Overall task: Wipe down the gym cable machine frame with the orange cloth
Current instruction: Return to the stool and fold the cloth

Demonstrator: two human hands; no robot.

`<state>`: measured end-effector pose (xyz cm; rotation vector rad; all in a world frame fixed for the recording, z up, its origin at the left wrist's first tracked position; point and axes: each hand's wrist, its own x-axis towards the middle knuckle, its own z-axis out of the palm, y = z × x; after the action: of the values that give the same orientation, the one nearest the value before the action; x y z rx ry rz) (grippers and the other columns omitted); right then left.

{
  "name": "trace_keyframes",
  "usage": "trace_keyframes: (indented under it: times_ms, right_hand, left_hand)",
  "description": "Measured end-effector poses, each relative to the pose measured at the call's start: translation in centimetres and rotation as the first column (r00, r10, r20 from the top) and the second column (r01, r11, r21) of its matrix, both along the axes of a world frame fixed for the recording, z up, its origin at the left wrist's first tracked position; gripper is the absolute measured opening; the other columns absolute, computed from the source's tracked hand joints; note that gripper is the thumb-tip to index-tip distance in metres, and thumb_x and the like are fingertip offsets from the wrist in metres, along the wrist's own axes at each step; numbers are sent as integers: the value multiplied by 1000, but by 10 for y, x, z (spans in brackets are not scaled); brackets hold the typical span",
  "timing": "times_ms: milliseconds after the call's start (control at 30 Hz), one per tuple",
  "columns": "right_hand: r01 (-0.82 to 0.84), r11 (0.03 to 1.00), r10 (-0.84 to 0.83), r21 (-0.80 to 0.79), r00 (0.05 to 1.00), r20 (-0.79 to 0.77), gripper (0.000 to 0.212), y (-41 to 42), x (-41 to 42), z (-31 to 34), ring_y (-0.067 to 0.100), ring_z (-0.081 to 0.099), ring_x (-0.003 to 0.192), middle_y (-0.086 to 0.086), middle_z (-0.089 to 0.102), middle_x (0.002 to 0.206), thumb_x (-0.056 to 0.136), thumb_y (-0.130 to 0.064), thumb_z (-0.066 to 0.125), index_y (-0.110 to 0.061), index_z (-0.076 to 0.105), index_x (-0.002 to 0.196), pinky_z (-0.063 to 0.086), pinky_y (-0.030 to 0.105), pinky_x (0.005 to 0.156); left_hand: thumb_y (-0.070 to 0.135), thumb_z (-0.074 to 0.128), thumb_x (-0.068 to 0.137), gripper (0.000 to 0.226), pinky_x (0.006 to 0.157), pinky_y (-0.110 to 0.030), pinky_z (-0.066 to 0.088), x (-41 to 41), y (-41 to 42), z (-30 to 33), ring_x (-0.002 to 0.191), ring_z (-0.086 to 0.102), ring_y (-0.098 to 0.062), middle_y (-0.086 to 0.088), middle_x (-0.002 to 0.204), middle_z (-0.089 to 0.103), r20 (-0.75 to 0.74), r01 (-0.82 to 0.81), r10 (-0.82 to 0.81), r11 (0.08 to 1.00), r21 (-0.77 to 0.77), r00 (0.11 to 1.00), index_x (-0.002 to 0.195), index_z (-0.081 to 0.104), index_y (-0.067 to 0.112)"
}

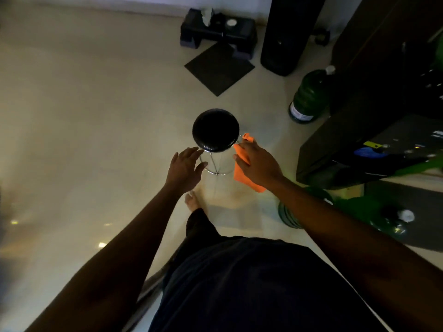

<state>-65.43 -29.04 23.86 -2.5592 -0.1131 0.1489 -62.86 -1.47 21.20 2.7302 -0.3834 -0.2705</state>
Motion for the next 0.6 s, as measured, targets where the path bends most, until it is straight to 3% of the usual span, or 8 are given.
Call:
trace_keyframes:
  times_ms: [300,433,600]
  right_hand:
    - [349,936,-345,46,936,-67,47,60,139,20,42,67,118,13,58,149,110,-44,56,-18,55,149,52,48,93]
    - [502,864,-497,43,863,-94,49,75,175,12,43,69,114,11,61,147,109,-50,56,-19,54,147,53,46,89]
    - [628,777,-619,47,775,-126,48,76,214,7,39,70,110,10,61,146,108,-55,52,-24,54,145,55,46,85]
  left_hand:
    - [41,59,107,52,121,-57,37,229,34,18,146,50,-31,-9,159,54,-41,425,-423,902,80,905,154,54,21]
    - [42,55,108,51,120,-54,37,305,20,23,146,50,-33,-10,157,56,-77,544,-538,835,86,839,153,56,17]
    - [45,49,110,51,125,-60,32,376,-19,27,153,43,-29,-6,163,51,-64,660,-657,750,42,751,155,54,21]
